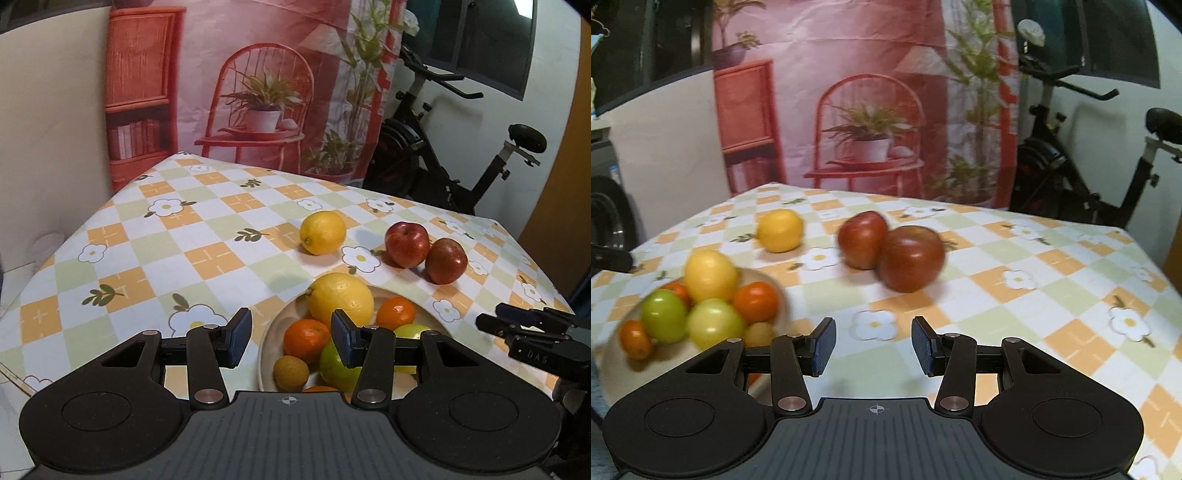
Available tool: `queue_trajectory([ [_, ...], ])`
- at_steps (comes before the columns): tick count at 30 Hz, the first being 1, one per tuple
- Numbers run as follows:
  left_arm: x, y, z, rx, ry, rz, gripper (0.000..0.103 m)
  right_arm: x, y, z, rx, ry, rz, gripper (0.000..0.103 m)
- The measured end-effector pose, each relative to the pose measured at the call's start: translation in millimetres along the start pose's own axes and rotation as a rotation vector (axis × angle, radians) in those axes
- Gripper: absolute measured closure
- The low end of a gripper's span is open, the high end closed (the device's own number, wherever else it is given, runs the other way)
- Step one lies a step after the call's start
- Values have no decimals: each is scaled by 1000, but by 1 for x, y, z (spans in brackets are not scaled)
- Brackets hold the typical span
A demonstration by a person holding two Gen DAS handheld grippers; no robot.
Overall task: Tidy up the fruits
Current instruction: 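Move both grippers to the two red apples on the tablecloth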
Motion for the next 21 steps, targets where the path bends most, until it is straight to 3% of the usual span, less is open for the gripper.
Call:
queue_trajectory([
  [15,5,-7,-2,-20,-22,15,52,9,-3,-14,-10,-28,-22,60],
  [21,-1,-12,-13,-26,-85,2,52,8,-4,-25,-15,-63,-18,55],
])
Point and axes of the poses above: each gripper's, at about its wrist camera, not at the fingertips, and y roughly against the way its jaws point, z to its left, x to its underside, the point moved 5 cm from there along -y, roughly the way its jaws point, and after that the axes turned 9 degrees about y, right-handed, at the moved point
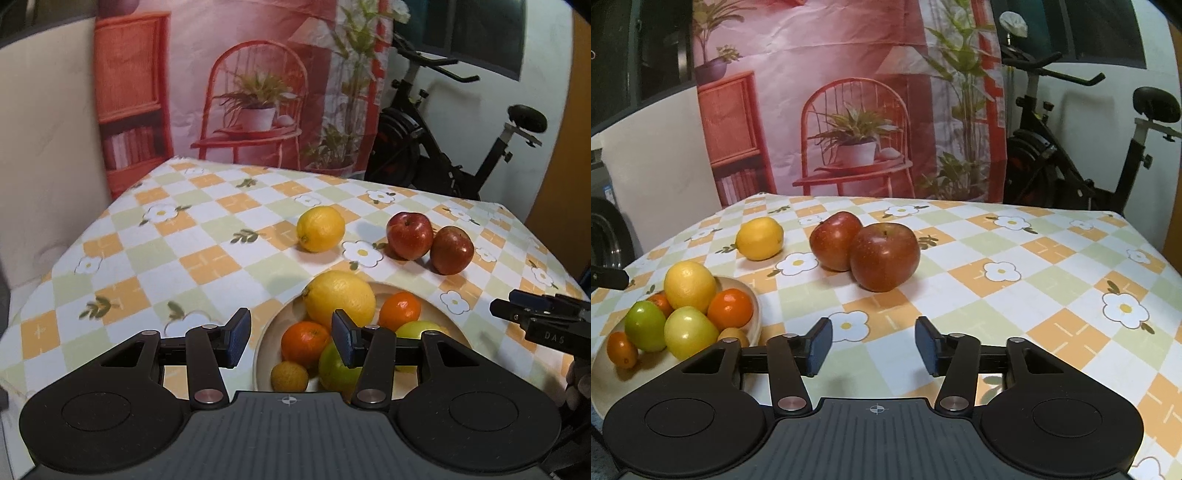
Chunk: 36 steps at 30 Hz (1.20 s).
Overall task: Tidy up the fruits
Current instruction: 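Move both grippers to the two red apples on the tablecloth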
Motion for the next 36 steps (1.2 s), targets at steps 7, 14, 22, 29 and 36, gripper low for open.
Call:
queue_trajectory([
  [7,-28,-8,-14,36,-7,-33,52,-6,-6,-15,10,-41,0,51],
  [14,-65,-19,-38,89,-12,-60,52,-23,-19,-19,-4,3,-33,45],
  [22,-84,-52,-74,139,-41,-8,52,-38,-47,-25,-25,73,-35,39],
  [29,-94,-102,-116,273,-80,120,53,-37,-71,-22,-74,96,12,37],
  [36,-80,-144,-150,364,-115,226,64,-40,-86,-23,-120,90,40,37],
])
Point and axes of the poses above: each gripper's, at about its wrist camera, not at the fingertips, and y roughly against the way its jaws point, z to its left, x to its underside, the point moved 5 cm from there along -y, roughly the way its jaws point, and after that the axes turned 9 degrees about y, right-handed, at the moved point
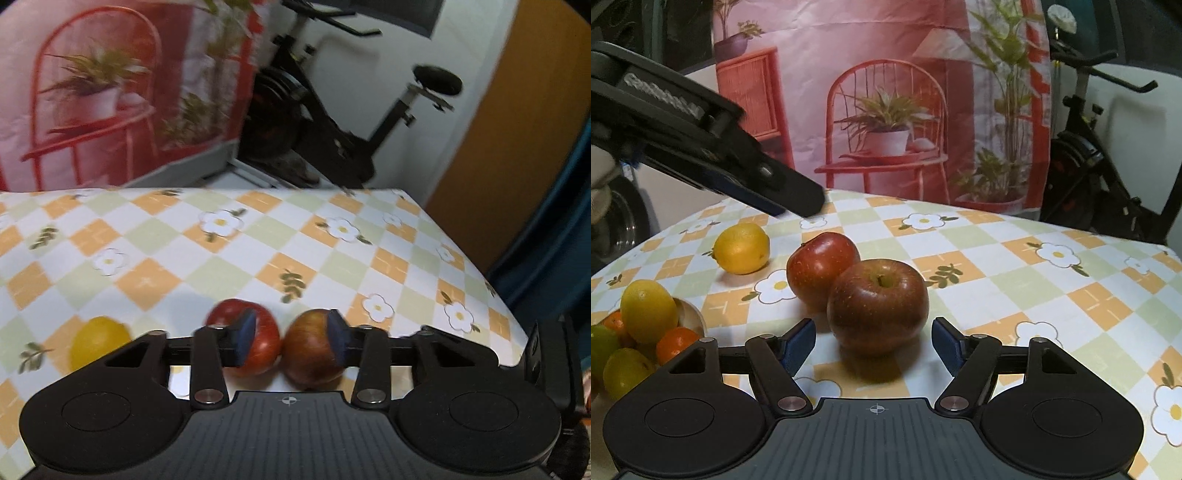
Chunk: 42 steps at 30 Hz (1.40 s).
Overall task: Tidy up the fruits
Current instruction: 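Move both grippers to the two red apples on the tablecloth, then grasp a red apple with the left gripper while the right gripper grasps another red apple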
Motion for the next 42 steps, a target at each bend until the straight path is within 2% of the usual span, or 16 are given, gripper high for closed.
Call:
queue_trajectory([
  [6,2,-26,-3,32,0,51,67,1,-7,-12,-31,-76,14,38],
  [14,2,-41,-3,46,-15,109,68,1,-14,-15,-67,-101,28,39],
  [17,3,-44,-2,46,-14,127,73,2,-16,-15,-81,-109,35,42],
  [32,3,-45,1,58,-3,119,73,1,-18,-13,-67,-105,29,44],
  [42,13,-34,-2,94,15,137,73,7,1,-3,-68,-116,9,44],
])
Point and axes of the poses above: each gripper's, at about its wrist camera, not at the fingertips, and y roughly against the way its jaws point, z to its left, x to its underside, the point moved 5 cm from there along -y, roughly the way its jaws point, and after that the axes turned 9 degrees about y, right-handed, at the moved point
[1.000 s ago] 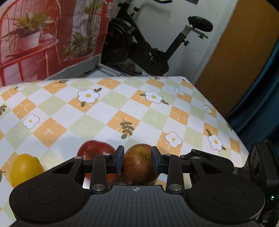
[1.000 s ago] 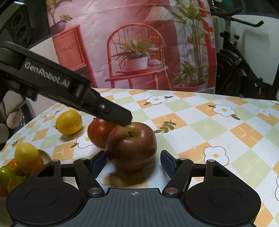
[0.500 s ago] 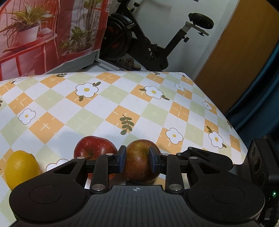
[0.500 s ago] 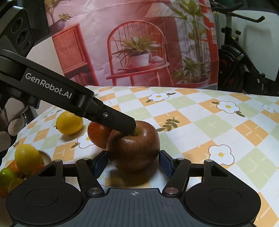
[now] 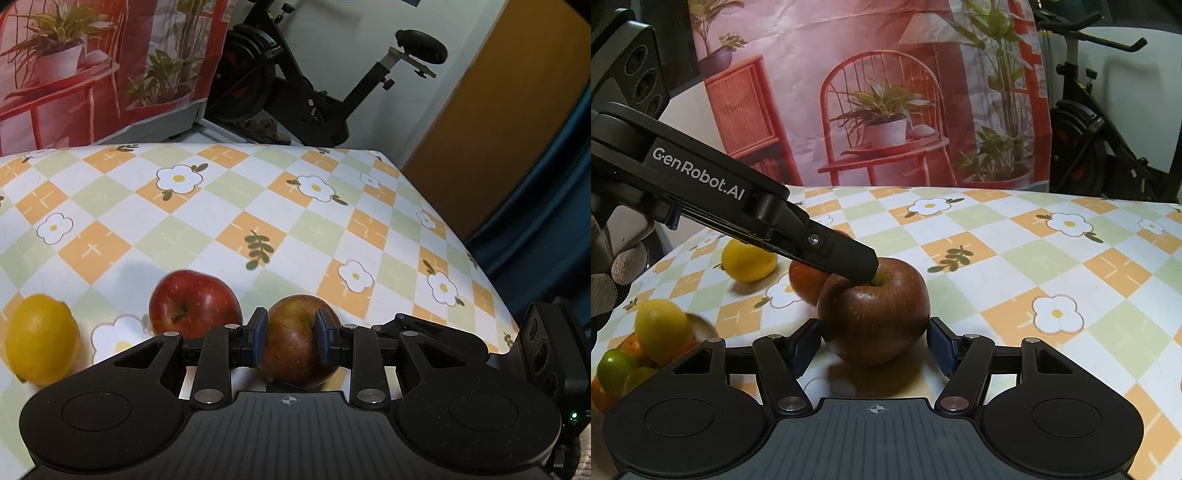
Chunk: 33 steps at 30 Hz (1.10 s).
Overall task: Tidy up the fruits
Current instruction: 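Grasp a red apple with the left gripper while the right gripper grasps another red apple, then carry both held red apples over the cream plate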
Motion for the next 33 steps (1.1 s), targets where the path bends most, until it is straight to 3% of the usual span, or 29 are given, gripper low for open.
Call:
queue_trajectory([
  [9,22,22,-11,37,-23,18,73,11,31,17,-10,-15,-16,44],
  [21,48,92,-4,66,-3,-56,73,-8,68,69,-76,11,-60,44],
  [28,86,134,19,55,76,-70,73,-8,76,127,-159,96,7,44],
  [33,107,153,23,59,79,-81,73,-4,86,158,-178,123,54,44],
])
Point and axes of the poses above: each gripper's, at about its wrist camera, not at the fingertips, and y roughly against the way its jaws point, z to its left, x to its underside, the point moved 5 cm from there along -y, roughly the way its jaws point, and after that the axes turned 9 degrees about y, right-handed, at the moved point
